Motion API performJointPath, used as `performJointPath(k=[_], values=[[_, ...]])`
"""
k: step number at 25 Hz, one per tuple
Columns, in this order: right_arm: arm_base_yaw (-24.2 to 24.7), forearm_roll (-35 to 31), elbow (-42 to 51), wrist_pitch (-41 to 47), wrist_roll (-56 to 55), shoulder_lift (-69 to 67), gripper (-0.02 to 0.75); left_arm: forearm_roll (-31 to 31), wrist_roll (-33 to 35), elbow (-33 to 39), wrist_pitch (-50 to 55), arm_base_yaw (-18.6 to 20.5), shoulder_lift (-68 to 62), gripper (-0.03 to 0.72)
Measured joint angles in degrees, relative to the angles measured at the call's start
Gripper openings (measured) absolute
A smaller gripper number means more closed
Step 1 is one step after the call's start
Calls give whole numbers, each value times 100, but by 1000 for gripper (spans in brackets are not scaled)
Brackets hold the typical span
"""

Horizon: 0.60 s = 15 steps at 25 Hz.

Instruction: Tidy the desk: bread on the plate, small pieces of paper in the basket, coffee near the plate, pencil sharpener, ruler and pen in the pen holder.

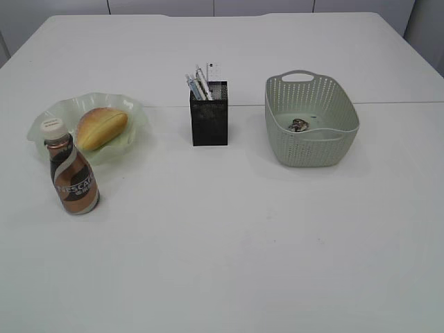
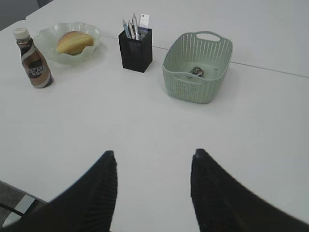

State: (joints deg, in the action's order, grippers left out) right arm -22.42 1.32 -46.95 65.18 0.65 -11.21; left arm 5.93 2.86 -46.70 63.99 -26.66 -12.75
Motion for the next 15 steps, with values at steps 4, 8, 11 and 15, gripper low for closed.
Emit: performJointPath(k=[4, 8, 11, 15], values=[[0, -62, 530, 0, 0, 410, 366, -57, 0, 724, -80, 0, 445, 486], [0, -72, 1023, 0, 0, 818, 366, -344, 0, 1400, -246, 0, 780, 486], [0, -72, 1305, 12, 0, 1140, 366, -432, 3, 1573, -195, 0, 912, 486], [0, -34, 1552, 247, 0, 1222, 366, -455, 12, 1658, -169, 0, 1082, 486]])
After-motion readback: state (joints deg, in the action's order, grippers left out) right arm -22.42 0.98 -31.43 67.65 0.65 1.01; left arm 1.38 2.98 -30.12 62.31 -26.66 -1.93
